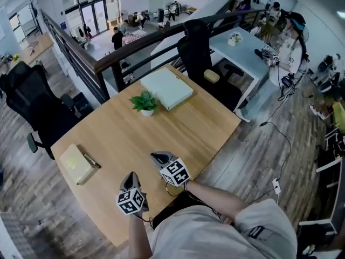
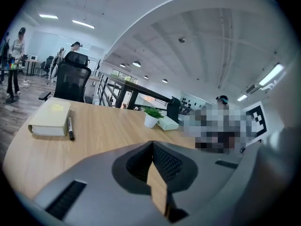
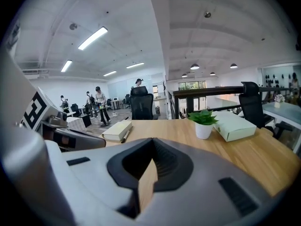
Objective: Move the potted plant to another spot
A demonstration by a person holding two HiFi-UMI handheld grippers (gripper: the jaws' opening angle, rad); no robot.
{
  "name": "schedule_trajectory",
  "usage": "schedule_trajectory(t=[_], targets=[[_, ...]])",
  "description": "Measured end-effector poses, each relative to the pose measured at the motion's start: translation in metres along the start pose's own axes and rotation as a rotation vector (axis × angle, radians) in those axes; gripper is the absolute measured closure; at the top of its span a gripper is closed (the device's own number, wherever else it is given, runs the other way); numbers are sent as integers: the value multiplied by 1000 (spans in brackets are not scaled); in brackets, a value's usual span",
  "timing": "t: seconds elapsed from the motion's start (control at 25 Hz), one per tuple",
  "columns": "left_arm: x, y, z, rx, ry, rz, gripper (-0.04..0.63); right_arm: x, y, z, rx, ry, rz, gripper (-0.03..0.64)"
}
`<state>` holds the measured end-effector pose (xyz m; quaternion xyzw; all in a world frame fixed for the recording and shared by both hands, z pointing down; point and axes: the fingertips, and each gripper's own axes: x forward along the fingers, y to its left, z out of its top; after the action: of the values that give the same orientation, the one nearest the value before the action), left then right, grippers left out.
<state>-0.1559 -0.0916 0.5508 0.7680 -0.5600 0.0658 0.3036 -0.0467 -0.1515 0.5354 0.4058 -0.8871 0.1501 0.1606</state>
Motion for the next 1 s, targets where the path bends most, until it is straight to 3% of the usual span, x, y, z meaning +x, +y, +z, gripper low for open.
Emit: schedule_trajectory(t=[0.28,0.56,1.0], targets=[[-13,-17,8,0,-42,3,583,-28,4,-2,-29,15,18,614],[-26,-19,0,-17,-45,67,583,-35,12,-9,-43,25,101,614],[-45,-41,36,-1,-142,170,583,-45,-3,40,-84,-48,187,614]])
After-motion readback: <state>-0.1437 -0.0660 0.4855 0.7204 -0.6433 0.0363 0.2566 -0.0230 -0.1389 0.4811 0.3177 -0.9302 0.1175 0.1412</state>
